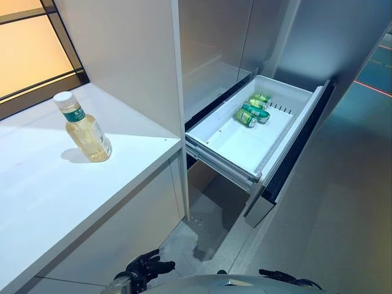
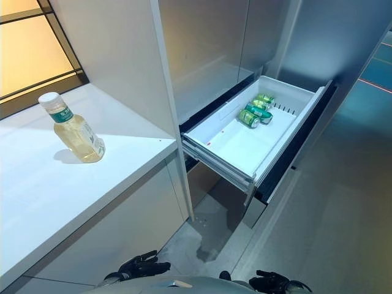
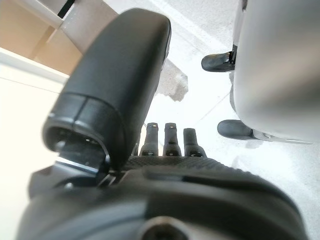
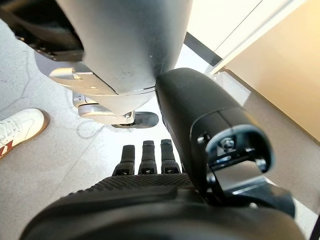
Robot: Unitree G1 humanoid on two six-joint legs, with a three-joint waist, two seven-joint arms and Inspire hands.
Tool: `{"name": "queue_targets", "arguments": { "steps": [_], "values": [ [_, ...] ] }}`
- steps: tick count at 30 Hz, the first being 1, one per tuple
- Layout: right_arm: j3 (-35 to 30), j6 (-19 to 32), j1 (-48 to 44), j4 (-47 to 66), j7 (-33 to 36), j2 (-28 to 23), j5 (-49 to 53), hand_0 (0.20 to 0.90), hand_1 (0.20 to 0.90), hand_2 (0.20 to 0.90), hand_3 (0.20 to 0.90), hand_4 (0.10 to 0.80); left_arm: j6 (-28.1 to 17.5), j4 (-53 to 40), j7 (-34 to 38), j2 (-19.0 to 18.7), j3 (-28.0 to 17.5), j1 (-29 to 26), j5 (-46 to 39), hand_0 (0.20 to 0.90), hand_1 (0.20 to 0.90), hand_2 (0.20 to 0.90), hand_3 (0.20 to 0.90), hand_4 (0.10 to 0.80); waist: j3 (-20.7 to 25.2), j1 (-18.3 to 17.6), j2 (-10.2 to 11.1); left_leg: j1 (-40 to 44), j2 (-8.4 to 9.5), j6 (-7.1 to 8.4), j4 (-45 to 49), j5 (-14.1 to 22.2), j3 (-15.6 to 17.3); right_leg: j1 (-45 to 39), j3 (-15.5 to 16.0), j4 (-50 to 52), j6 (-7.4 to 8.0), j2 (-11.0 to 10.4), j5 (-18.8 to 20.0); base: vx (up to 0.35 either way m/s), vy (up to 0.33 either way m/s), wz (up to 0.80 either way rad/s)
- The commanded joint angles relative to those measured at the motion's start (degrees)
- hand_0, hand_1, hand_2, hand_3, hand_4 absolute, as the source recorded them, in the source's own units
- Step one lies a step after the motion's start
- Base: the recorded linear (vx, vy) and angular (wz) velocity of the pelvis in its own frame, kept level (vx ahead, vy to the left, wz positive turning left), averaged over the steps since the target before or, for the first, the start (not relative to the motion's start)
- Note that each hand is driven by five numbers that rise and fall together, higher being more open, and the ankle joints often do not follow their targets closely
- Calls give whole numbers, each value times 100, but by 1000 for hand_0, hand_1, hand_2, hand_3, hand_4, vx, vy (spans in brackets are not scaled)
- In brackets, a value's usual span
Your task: Put drinks into fridge and close the fridge
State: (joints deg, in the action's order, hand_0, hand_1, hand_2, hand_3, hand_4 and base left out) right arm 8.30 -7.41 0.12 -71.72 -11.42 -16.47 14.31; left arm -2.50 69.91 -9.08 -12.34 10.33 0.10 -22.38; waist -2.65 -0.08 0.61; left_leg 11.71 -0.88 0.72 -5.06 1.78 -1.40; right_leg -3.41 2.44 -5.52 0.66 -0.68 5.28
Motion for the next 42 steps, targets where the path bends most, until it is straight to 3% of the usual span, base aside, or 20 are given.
{"name": "queue_targets", "arguments": {
  "steps": [1, 12, 19, 23, 30, 32, 37, 42],
  "values": [
    [245, 26, -105, -134, -153, 226, -53, 900, 900, 900, 900, 800, -116, 28, -115, -46, 29, -242, 145, 900, 900, 900, 900, 800, 20, -46, 25, -460, 252, -94, 62, 102, 53, -353, 406, 296, 360, -132, -725, 0, 0, 0],
    [281, 28, -97, -137, -217, 227, -23, 900, 900, 900, 900, 800, -374, 3, 913, -99, -21, -312, 465, 900, 900, 900, 900, 800, 31, -42, 31, -448, 255, -92, 61, 106, 41, -372, 409, 277, 368, -136, -727, 0, 0, 0],
    [286, -1, -120, -123, -182, 190, -7, 900, 900, 900, 900, 800, -289, -23, 554, -159, -46, -338, 419, 900, 900, 900, 900, 800, 25, -45, 5, -451, 253, -81, 66, 94, 29, -369, 405, 279, 366, -147, -719, 0, 0, 0],
    [259, -19, -112, -55, -300, 189, -3, 900, 900, 900, 900, 800, -533, -138, 320, -150, 8, -309, 328, 900, 900, 900, 900, 800, 17, -52, -2, -458, 254, -79, 67, 92, 45, -349, 396, 297, 373, -150, -718, 0, 0, 0],
    [194, 260, -109, -34, -151, 202, 341, 900, 900, 900, 900, 800, -468, -246, 364, -115, -26, -324, 150, 900, 900, 900, 900, 800, -7, -65, 10, -438, 268, -91, 59, 103, 51, -355, 383, 299, 374, -140, -711, 0, 0, 0],
    [183, 290, -132, 2, -131, 183, 262, 900, 900, 900, 900, 800, -689, -326, -230, -129, 124, -320, 318, 900, 900, 900, 900, 800, -6, -79, 6, -427, 262, -91, 50, 99, 75, -351, 372, 305, 374, -132, -701, 0, 0, 0],
    [269, 322, -151, 81, 54, 136, -5, 900, 900, 900, 900, 800, -1401, -813, -716, -200, 677, -399, 1167, 900, 900, 900, 900, 800, -4, -112, -7, -409, 240, -90, 30, 111, 141, -328, 325, 331, 393, -110, -702, -7, -1, 0],
    [453, 69, -182, 231, -101, 10, -22, 900, 900, 900, 900, 800, -1747, -1673, -186, -481, 1592, -666, 2266, 900, 900, 900, 900, 800, -49, -196, -40, -410, 218, -84, 16, 116, 188, -270, 276, 395, 417, -80, -725, -46, 1, -2]
  ]
}}
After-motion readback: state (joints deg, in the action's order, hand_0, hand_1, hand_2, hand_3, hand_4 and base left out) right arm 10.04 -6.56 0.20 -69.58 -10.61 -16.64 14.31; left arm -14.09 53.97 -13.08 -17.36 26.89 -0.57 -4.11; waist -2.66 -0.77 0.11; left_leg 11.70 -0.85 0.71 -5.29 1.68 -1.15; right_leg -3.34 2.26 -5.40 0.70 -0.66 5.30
